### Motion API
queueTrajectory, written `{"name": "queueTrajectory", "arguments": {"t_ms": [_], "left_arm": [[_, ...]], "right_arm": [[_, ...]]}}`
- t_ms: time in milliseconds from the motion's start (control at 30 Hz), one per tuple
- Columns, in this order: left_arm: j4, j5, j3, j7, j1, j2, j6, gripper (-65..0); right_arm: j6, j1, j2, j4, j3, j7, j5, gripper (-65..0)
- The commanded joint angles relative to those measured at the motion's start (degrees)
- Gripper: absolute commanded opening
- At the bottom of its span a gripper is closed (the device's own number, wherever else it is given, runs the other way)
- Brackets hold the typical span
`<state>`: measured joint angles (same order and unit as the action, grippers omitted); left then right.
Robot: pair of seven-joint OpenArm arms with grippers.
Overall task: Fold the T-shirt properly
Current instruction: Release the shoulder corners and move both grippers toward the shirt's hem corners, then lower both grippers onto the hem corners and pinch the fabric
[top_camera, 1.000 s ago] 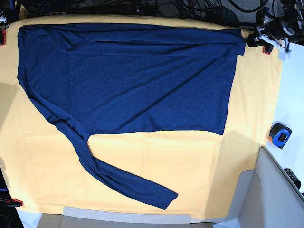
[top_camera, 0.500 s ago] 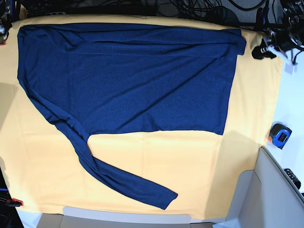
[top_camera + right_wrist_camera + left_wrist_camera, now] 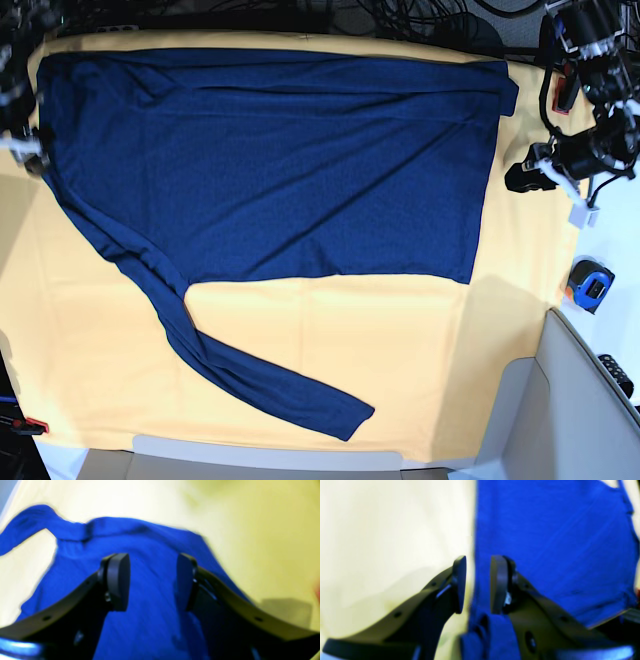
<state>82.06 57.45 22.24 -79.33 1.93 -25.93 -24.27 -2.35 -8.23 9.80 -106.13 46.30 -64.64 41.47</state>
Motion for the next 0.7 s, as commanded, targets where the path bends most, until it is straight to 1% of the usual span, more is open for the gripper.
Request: {"name": "queueTrajectory", "arguments": {"t_ms": [0, 100, 233, 300, 400, 467, 567, 667], "left_arm": [[-2.1, 0.4, -0.7, 2.1, -2.2, -1.0, 0.1, -49.9], [-10.2, -0.2, -3.6, 5.5, -6.9, -1.1, 0.0, -49.9], [-17.3, -0.2, -7.3, 9.0, -12.7, -1.5, 0.0, -49.7], [-20.4, -0.2, -10.0, 10.7, -15.6, -1.5, 0.0, -47.6], [-24.8, -0.2, -14.4, 13.5, -19.1, -2.3, 0.0, -41.9], [-28.3, -0.2, -18.3, 16.4, -21.8, -2.6, 0.0, -39.2], [-34.0, -0.2, -23.0, 20.8, -25.4, -2.6, 0.0, -38.9], [-38.2, -0.2, -26.1, 24.1, -28.2, -2.4, 0.0, -38.9]], "right_arm": [[0.0, 2.1, 1.4, 0.9, -1.9, 0.7, -1.4, -36.6], [-0.3, 7.9, 2.5, 5.8, -6.4, 0.9, -4.4, -36.6], [-0.3, 14.0, 2.7, 11.8, -9.4, 1.0, -4.6, -36.6], [-0.3, 16.1, 2.7, 14.2, -10.7, 1.0, -4.6, -36.6], [-0.3, 17.7, 2.5, 15.7, -11.7, 1.0, -4.6, -36.6], [-0.3, 17.9, 2.2, 15.6, -11.8, 1.0, -4.6, -36.6], [-0.3, 17.9, 2.2, 15.5, -11.6, 1.1, -4.6, -36.6], [-0.3, 17.5, 2.5, 15.4, -11.5, 1.1, -4.6, -36.6]]}}
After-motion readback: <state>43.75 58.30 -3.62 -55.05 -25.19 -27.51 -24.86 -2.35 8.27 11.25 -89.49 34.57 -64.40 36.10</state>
